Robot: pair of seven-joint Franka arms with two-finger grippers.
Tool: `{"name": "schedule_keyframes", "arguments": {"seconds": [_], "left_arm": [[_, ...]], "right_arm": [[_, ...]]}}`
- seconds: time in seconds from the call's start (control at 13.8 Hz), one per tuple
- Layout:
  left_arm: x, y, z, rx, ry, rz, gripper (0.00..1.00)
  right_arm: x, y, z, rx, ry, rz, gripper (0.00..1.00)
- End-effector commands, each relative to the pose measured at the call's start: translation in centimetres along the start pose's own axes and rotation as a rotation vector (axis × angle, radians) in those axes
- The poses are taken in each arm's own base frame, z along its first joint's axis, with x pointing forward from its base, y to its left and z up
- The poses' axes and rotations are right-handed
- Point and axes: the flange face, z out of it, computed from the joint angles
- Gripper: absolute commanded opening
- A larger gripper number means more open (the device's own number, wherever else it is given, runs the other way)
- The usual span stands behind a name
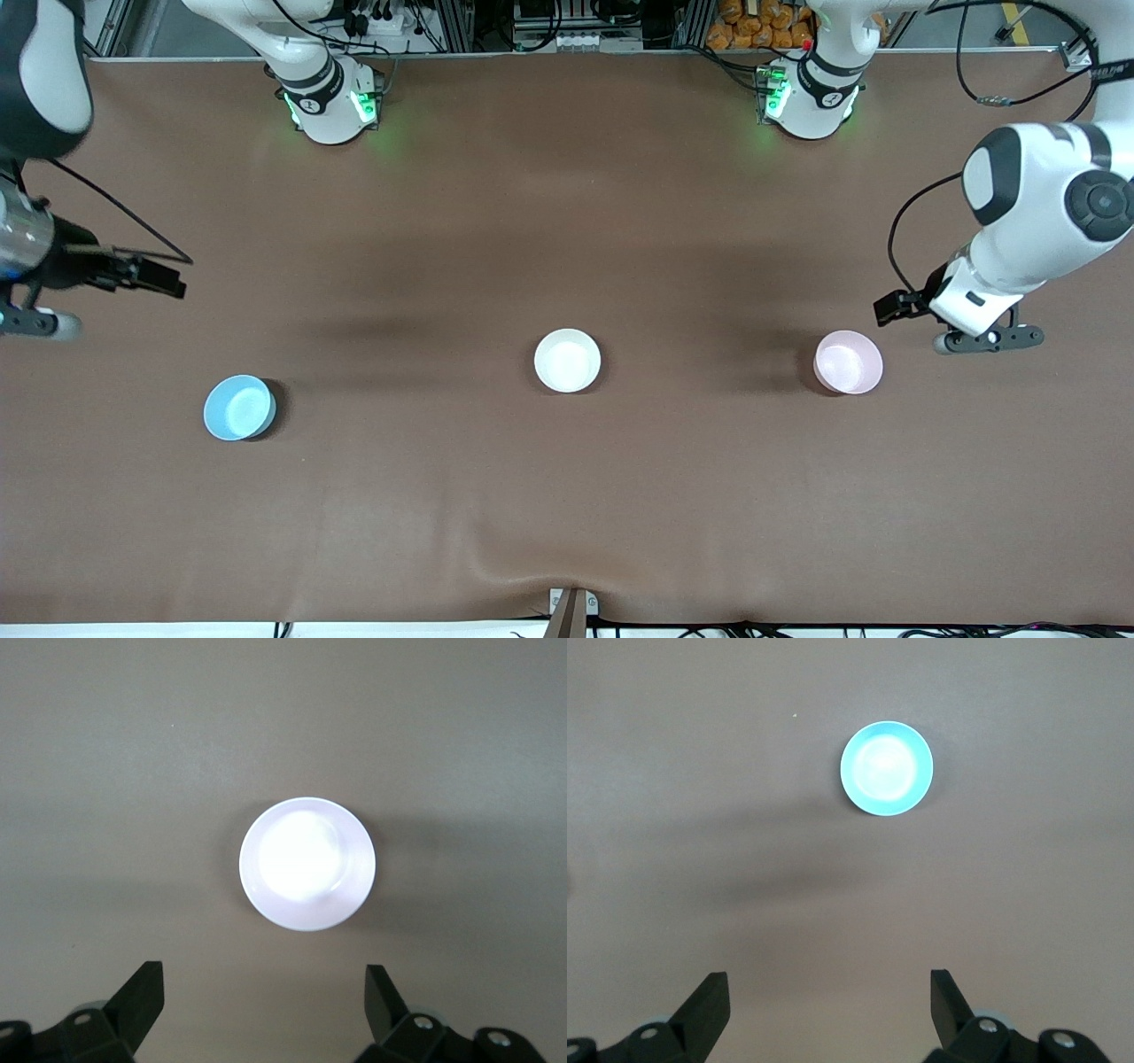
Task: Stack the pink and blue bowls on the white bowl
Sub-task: 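Reach the left gripper to the pink bowl while the right gripper reaches the blue bowl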
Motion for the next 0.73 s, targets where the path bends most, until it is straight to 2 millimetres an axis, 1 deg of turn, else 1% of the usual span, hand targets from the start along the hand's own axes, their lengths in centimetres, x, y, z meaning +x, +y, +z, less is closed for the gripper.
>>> {"name": "schedule_keyframes", "arguments": {"seconds": [0.0, 0.07, 0.15, 0.29, 0.36, 0.51, 0.58, 0.65], "left_arm": [[1.3, -0.9, 2.2, -0.024, 0.01, -0.015, 1.0], [1.6, -1.1, 3.2, -0.026, 0.015, -0.019, 1.0], [1.9, -1.6, 4.1, -0.027, 0.021, -0.028, 0.97], [2.2, -1.7, 5.6, -0.03, 0.022, -0.03, 0.91], [2.3, -1.7, 6.2, -0.029, 0.021, -0.029, 0.87], [2.4, -1.7, 8.2, -0.031, 0.009, -0.032, 0.81], [2.5, -1.8, 9.1, -0.033, 0.011, -0.034, 0.78], [2.6, -2.5, 10.0, -0.033, 0.009, -0.045, 0.76]], "right_arm": [[1.6, 0.9, 1.8, -0.004, -0.008, 0.016, 1.0], [2.0, 1.6, 2.4, -0.005, -0.019, 0.027, 1.0], [2.5, 2.2, 2.9, -0.002, -0.023, 0.036, 1.0], [3.1, 3.5, 4.3, 0.003, -0.045, 0.056, 1.0], [3.4, 3.8, 5.0, 0.004, -0.054, 0.057, 1.0], [4.3, 4.3, 6.1, 0.005, -0.033, 0.063, 1.0], [4.9, 4.4, 7.2, 0.0, -0.048, 0.067, 1.0], [5.4, 4.5, 7.7, 0.006, -0.053, 0.07, 1.0]]}}
